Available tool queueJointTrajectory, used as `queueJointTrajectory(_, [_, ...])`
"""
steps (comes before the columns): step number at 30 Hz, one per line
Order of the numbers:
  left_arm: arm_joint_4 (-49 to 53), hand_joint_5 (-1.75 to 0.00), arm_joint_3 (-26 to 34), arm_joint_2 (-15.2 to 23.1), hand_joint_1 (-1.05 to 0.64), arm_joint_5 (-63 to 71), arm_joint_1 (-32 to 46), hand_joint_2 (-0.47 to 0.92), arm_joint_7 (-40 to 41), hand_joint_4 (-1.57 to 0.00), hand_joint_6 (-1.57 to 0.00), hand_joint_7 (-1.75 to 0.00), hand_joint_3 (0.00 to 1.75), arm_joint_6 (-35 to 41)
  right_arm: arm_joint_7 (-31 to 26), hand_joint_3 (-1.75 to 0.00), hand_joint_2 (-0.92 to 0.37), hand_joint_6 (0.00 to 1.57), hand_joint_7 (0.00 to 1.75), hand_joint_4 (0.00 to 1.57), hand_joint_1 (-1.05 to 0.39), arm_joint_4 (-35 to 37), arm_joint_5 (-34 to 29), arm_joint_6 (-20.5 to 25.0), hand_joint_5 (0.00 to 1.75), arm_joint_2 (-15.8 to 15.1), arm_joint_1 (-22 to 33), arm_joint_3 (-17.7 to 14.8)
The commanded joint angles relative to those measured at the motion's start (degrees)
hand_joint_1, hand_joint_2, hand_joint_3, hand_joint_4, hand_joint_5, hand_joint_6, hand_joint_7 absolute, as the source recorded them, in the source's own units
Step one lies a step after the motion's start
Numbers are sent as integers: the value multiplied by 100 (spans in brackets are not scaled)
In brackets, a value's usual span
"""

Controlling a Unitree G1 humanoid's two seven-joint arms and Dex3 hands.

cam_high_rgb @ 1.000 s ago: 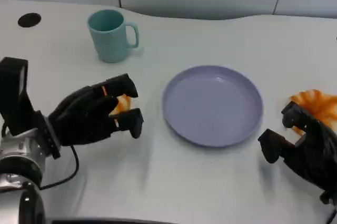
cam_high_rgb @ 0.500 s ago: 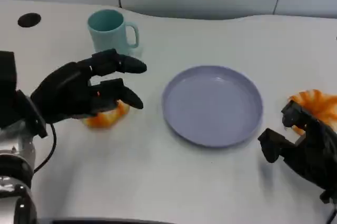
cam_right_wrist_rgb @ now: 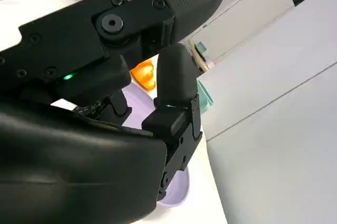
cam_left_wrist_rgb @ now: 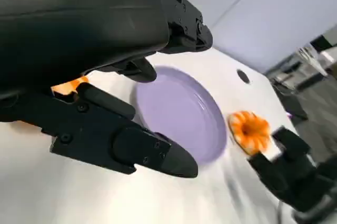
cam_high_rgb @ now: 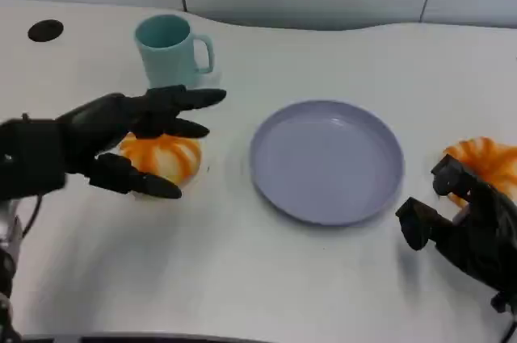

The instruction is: Grasp the bread from the table and place it into the plate.

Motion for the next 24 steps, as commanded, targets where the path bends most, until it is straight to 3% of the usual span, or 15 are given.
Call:
queueJointTrajectory(1, [7, -22, -487, 300, -58, 1058, 83, 81, 1434, -27, -45, 0, 0, -103, 6, 0, -87, 66, 175, 89, -44, -29, -13, -31, 175, -116, 20, -62])
queueJointTrajectory(16, [1462, -2, -1933, 119, -94, 2733, -470, 91, 4371, -7, -23, 0, 4, 1004, -38, 0, -87, 65, 175, 89, -44, -93, -26, -60, 175, -85, 42, -46])
queueJointTrajectory(24, [1781, -2, -2753, -105, -96, 3512, -751, 92, 5452, -8, -20, -1, 12, 1993, -4, -1, -87, 64, 175, 90, -42, -55, -37, -160, 175, -54, 38, -28])
